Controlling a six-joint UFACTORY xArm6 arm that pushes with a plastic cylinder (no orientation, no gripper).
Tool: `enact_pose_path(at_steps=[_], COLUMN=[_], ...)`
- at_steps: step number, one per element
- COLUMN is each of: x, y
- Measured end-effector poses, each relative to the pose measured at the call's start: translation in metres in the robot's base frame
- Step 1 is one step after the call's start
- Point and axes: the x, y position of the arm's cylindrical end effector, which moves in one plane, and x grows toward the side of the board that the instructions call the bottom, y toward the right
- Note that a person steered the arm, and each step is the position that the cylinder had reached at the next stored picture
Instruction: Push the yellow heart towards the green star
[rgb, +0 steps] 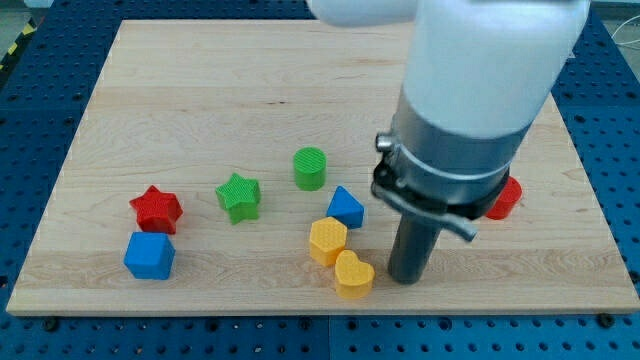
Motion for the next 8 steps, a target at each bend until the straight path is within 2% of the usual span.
enact_pose_path(at_steps=[2, 5, 8], x=[0.017, 0.012, -0.001], y=[-0.056, -0.106, -0.182])
